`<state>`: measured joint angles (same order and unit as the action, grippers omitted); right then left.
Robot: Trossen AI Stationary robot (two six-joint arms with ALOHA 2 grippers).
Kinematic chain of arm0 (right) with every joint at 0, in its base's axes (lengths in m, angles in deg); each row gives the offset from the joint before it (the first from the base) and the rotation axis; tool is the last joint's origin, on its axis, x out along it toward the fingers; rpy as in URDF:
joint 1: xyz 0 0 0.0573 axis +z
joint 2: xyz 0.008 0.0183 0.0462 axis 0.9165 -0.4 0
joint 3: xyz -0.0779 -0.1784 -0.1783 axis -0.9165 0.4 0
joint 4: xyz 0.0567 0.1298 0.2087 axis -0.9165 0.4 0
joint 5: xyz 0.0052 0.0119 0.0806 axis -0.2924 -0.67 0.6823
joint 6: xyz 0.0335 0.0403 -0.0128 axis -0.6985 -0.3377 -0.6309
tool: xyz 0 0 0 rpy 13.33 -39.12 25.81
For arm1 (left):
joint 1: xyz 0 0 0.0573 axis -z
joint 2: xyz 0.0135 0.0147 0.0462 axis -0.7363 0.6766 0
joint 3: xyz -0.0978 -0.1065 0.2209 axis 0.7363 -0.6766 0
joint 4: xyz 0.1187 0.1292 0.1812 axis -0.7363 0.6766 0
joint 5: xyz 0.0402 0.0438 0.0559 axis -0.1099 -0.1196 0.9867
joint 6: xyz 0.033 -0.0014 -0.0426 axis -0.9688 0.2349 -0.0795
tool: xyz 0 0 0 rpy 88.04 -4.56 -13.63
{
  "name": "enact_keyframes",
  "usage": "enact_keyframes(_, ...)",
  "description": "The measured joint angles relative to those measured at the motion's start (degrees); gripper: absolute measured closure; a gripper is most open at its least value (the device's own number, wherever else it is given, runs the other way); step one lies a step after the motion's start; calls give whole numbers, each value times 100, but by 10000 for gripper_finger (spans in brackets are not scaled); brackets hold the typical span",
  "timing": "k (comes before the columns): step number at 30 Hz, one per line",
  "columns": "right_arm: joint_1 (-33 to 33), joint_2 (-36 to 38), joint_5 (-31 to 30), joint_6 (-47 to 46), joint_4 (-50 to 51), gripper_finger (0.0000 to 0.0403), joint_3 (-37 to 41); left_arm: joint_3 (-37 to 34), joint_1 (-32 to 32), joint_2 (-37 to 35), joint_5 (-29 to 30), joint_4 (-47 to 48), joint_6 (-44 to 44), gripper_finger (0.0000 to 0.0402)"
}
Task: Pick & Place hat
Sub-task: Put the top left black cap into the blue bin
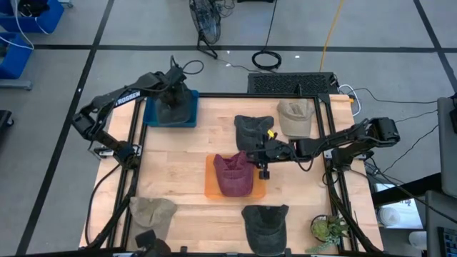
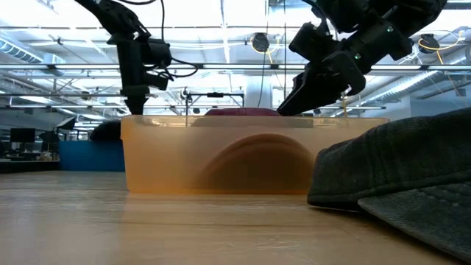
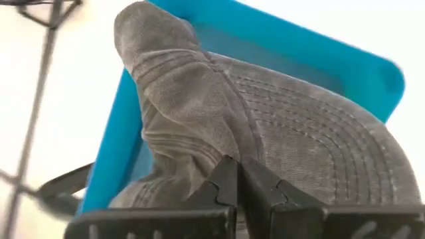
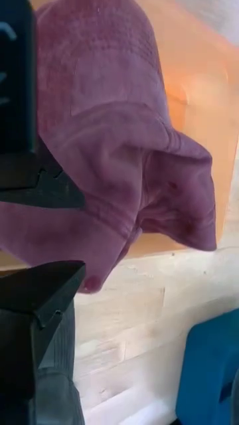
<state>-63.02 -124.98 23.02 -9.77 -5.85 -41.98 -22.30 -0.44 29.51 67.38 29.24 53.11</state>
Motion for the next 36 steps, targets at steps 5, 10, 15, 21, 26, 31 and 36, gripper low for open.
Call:
enact_keyframes(5,79,0,-4,-15,-2,280,0,-263,-29,0,94,-303,-405,397)
enact_keyframes(10,89,0,-7,-106,-7,280,0,-712,-140,0,89,-834,-759,382)
enact_keyframes(15,85,0,-9,-159,-11,280,0,-977,-205,7,712,-1254,-859,390)
enact_keyframes(21,85,0,-9,-170,-13,280,0,-997,-203,7,1018,-1315,-836,389)
enact_keyframes(26,85,0,-9,-169,-12,280,0,-997,-178,7,1011,-1344,-508,353)
enact_keyframes(31,85,0,-9,-168,-11,280,0,-997,-98,7,1074,-1327,-345,308)
enact_keyframes(36,85,0,-9,-168,-13,280,0,-997,92,7,1679,-1317,-309,271)
